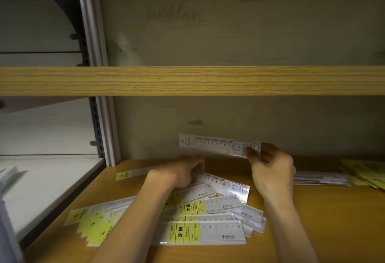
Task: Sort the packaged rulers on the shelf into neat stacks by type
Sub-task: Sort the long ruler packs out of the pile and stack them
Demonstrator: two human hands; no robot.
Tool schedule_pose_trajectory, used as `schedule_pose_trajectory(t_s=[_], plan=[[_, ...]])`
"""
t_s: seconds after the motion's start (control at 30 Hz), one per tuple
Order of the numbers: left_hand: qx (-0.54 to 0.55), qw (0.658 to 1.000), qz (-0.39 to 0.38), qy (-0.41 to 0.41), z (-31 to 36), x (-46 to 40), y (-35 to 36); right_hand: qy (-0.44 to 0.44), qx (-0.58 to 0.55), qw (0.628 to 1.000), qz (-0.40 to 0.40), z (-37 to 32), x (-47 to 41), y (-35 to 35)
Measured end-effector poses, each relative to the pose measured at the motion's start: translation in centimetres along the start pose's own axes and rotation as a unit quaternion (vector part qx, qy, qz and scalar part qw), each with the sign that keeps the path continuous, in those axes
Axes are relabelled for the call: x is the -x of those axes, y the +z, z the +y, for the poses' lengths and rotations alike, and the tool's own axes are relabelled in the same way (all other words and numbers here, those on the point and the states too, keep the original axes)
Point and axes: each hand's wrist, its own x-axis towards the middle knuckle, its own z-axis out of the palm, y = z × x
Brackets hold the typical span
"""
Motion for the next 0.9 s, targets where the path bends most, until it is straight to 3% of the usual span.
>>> schedule_pose_trajectory(t_s=[0.23, 0.43, 0.53, 0.9], plan=[[0.037, 0.995, 0.095, -0.007, -0.1, -0.2, -0.3, 0.012, -0.017, 1.0, 0.009, -0.1, 0.2, -0.6], [0.055, 0.976, 0.209, -0.015, 0.4, 2.3, -1.1, 0.065, -0.122, 0.989, 0.046, -0.5, 0.1, -1.3], [0.012, 0.965, 0.262, -0.003, 2.3, 4.3, -0.6, 0.068, -0.156, 0.985, 0.032, -1.0, 0.5, -1.9], [0.002, 0.957, 0.267, -0.112, 7.7, 9.2, 4.0, 0.086, -0.2, 0.976, -0.019, -0.7, 2.6, -4.7]])
